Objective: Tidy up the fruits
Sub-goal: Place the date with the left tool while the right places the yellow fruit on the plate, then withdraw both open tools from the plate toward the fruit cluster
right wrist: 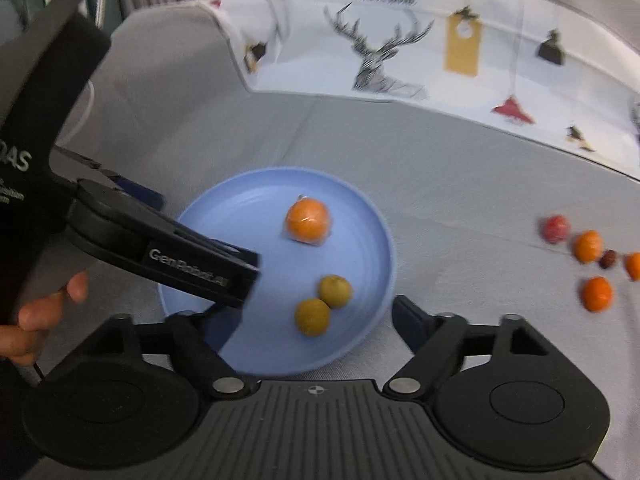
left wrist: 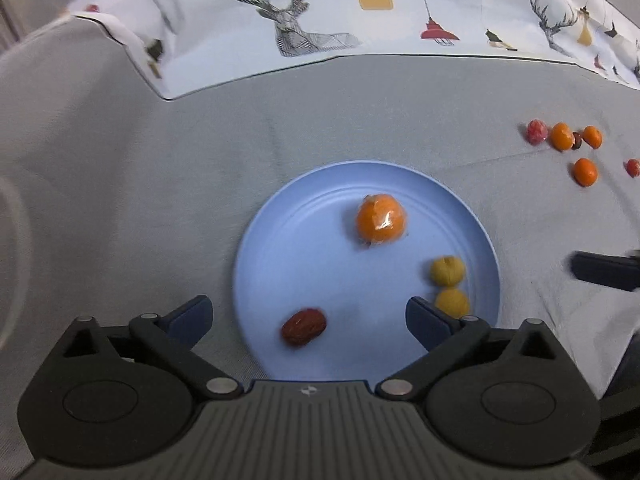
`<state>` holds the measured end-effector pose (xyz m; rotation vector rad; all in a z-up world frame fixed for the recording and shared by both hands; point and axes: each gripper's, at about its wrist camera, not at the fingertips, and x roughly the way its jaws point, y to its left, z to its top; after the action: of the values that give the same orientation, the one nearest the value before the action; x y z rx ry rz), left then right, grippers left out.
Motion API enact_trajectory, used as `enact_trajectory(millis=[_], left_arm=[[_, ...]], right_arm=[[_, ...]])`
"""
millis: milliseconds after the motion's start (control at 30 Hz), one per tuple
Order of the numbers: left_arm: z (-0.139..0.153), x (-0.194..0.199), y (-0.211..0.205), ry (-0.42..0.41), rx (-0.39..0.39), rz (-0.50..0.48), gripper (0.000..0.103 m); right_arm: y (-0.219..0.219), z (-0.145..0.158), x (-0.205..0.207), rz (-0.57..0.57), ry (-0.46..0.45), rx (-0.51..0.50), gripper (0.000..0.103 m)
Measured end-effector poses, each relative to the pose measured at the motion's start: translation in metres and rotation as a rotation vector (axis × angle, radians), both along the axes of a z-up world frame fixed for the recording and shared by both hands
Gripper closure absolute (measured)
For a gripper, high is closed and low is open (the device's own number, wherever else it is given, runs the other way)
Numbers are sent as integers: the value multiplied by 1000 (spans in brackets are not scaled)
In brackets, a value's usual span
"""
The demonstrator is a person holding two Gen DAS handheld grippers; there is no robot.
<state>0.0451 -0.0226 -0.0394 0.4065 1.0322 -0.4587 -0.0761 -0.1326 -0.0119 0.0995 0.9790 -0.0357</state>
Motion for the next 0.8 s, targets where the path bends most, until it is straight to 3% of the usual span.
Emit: enact_trajectory(millis=[133, 300, 533, 800], left_arm=[[22, -28, 16, 12, 9, 43, 0], [51, -66, 33, -5, 27, 79, 0], [83, -113, 57, -11, -75, 99, 0], [94, -137, 64, -35, -116, 108, 0]], right_arm=[[3, 27, -43, -96, -31, 26, 6], [11, 55, -87, -184, -70, 65, 5], [39, 99, -129, -227, -204, 0, 4], [45, 117, -162, -232, -244, -43, 3]])
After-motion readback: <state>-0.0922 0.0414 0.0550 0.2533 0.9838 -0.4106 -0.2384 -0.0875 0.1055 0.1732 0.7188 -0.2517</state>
